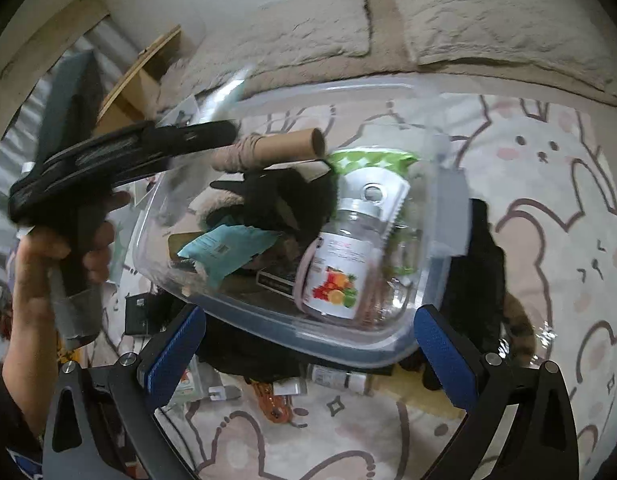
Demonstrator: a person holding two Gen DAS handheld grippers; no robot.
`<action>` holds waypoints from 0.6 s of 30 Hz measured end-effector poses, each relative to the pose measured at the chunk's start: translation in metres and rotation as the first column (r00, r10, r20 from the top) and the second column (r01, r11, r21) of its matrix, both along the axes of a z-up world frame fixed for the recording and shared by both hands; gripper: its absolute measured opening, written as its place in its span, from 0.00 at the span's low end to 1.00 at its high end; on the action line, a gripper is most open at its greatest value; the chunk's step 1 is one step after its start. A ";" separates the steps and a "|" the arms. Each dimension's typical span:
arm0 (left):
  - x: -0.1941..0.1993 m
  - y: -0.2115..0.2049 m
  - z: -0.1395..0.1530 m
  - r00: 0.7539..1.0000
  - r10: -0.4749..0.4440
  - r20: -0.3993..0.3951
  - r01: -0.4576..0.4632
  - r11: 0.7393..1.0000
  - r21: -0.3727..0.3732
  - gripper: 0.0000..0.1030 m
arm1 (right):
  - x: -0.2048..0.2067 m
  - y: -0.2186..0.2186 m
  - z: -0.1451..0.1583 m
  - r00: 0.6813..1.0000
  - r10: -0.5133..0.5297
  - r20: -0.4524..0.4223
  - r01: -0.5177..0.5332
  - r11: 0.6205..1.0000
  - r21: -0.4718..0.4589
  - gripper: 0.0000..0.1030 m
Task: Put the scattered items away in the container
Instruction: 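Lower the cotton-swab bag into the clear container and open the left tool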
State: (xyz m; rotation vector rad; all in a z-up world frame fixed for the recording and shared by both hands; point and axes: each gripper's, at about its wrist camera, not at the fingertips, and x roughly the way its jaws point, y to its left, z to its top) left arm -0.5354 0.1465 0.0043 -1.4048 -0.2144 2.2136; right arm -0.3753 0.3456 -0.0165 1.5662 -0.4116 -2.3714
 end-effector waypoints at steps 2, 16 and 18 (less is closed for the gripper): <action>-0.005 0.019 -0.004 1.000 -0.021 0.020 0.021 1.000 0.005 0.61 | 0.009 0.008 0.003 1.000 -0.020 -0.012 0.020 1.000 0.008 1.00; -0.005 0.063 -0.039 0.997 -0.038 0.073 0.042 0.998 -0.047 1.00 | 0.048 0.047 0.003 0.994 -0.112 -0.013 0.112 0.994 -0.018 1.00; 0.002 0.059 -0.039 0.998 -0.034 0.049 0.039 0.994 -0.098 1.00 | 0.049 0.047 0.004 0.993 -0.114 -0.018 0.114 0.993 -0.019 1.00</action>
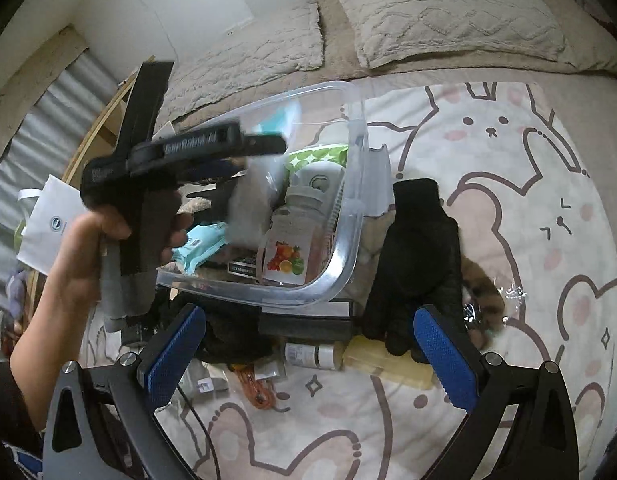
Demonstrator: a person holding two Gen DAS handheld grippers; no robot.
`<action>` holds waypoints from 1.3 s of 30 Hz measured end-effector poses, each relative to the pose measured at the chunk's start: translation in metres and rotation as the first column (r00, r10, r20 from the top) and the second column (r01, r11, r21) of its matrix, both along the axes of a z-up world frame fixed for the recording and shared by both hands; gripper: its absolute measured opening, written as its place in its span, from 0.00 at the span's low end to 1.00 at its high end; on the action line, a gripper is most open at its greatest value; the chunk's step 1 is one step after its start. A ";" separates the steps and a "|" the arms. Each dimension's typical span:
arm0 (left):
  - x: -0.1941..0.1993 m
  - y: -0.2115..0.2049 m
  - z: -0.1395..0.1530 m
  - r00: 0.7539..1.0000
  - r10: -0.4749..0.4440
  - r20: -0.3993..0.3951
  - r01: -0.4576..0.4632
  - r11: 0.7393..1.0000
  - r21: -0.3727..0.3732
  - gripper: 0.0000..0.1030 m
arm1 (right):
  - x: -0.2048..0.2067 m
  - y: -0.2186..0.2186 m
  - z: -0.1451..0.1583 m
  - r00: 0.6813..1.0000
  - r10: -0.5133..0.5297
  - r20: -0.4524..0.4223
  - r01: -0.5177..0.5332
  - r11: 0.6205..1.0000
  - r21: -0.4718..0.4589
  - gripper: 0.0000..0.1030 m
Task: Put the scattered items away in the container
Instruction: 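Lower the cotton-swab bag into the clear container and open the left tool, then withdraw both tools from the container back over the bed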
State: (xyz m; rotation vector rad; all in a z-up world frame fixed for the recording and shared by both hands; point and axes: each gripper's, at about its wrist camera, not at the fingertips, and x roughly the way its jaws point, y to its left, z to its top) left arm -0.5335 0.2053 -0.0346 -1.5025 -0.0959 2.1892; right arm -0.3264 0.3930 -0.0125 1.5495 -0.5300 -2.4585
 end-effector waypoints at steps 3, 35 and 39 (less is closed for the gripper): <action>0.010 -0.007 0.001 1.000 -0.005 -0.022 0.003 0.998 -0.056 1.00 | 0.001 -0.001 0.002 1.000 -0.002 -0.009 0.002 1.000 -0.005 1.00; 0.140 -0.090 0.095 0.968 0.043 -0.248 -0.062 0.996 -0.067 1.00 | 0.063 -0.036 0.068 0.952 -0.052 -0.301 0.080 0.993 0.083 1.00; 0.167 -0.102 0.101 0.957 0.064 -0.281 -0.083 0.995 -0.058 1.00 | 0.083 -0.043 0.074 0.932 -0.049 -0.359 0.103 0.985 0.135 1.00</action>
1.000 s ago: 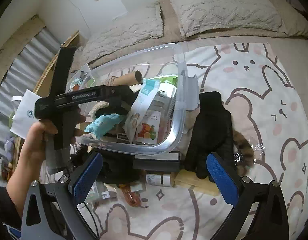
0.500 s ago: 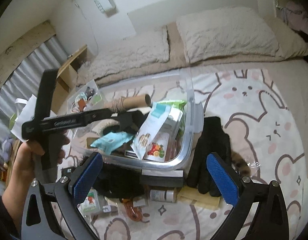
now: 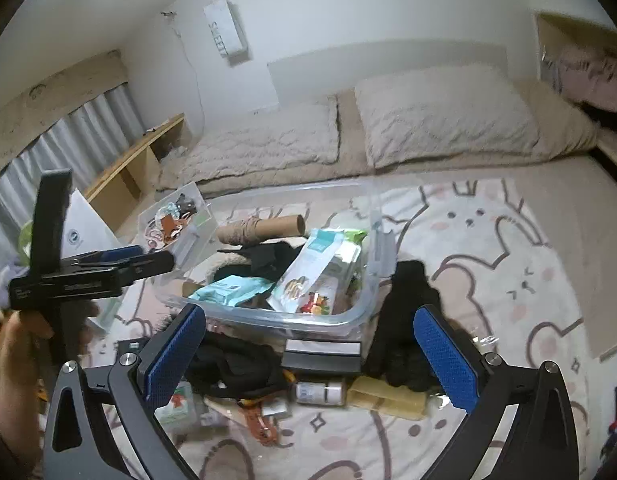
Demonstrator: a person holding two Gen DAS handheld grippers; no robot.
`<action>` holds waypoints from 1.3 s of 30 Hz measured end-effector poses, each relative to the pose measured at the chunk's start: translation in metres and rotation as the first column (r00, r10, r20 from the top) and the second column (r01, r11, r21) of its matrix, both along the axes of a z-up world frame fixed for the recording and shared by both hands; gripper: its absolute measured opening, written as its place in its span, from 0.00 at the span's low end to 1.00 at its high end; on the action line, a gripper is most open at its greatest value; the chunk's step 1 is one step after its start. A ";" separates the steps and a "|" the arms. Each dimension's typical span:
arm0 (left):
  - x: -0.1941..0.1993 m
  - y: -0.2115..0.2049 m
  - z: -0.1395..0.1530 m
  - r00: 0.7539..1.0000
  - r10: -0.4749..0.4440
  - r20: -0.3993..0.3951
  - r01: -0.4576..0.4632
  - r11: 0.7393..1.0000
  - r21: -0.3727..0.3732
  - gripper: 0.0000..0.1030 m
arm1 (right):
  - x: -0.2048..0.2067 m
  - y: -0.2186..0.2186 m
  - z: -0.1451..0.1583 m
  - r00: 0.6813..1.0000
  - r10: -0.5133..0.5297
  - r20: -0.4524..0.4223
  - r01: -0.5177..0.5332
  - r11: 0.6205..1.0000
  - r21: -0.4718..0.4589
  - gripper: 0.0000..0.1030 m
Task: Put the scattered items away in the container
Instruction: 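Withdraw both tools from the container back over the bed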
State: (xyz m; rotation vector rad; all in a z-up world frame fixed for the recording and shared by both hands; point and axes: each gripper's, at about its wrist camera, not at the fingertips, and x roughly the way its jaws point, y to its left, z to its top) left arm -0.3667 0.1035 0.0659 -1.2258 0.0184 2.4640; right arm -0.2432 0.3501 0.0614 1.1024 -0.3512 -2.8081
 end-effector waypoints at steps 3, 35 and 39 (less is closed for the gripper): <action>0.019 -0.010 0.002 1.000 0.020 -0.015 -0.019 1.000 0.013 1.00 | 0.015 -0.003 0.001 1.000 -0.002 -0.018 0.002 1.000 0.018 1.00; 0.230 -0.102 -0.016 0.959 0.177 -0.222 -0.156 0.982 0.108 1.00 | 0.186 -0.057 -0.023 0.976 0.016 -0.219 0.006 0.995 0.099 1.00; 0.250 -0.105 -0.018 0.953 0.188 -0.238 -0.166 0.980 0.110 1.00 | 0.204 -0.061 -0.029 0.972 0.016 -0.236 0.007 0.996 0.094 1.00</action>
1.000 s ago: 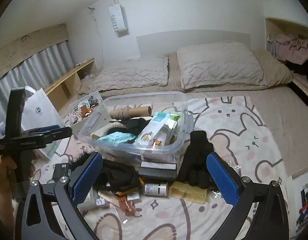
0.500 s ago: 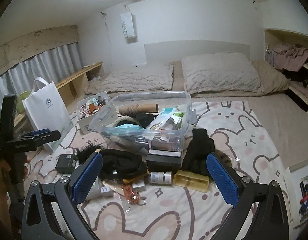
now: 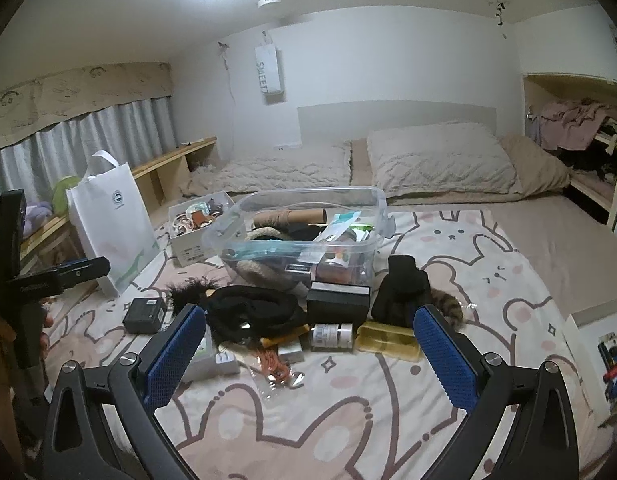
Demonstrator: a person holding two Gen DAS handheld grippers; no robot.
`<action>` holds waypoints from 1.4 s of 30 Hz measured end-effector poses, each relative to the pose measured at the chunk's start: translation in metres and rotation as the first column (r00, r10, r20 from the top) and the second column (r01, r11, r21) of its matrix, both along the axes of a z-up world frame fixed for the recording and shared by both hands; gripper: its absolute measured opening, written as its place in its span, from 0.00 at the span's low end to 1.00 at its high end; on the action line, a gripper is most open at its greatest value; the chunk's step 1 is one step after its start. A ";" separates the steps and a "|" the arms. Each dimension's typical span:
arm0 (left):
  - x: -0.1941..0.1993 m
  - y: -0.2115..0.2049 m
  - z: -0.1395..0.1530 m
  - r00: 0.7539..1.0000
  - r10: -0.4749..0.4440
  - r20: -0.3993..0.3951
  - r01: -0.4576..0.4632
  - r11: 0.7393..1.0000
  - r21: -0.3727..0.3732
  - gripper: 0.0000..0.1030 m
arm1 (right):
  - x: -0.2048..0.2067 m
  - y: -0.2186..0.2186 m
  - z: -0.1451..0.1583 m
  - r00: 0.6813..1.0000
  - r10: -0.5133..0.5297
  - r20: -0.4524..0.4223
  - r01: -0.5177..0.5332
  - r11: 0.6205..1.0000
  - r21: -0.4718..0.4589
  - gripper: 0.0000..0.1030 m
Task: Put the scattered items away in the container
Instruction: 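Withdraw both tools from the container back over the bed, then reach the right tool down and grasp the bagged orange cable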
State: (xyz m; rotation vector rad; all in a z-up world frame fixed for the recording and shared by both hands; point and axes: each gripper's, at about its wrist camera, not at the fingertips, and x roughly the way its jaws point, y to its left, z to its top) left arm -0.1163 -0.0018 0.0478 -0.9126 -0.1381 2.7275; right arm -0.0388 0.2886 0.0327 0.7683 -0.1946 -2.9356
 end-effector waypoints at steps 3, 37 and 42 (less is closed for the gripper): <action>0.014 0.000 -0.001 1.000 0.000 -0.009 0.000 1.000 -0.002 1.00 | 0.012 -0.003 -0.004 1.000 0.002 -0.004 -0.002 1.000 0.004 1.00; 0.063 0.006 -0.052 0.999 0.005 0.051 -0.004 1.000 -0.019 1.00 | 0.029 -0.011 -0.072 0.993 -0.014 0.116 0.014 1.000 -0.003 1.00; 0.058 0.004 -0.072 0.996 -0.007 0.089 0.008 1.000 -0.005 1.00 | 0.017 -0.021 -0.089 0.987 0.022 0.158 -0.024 1.000 0.009 1.00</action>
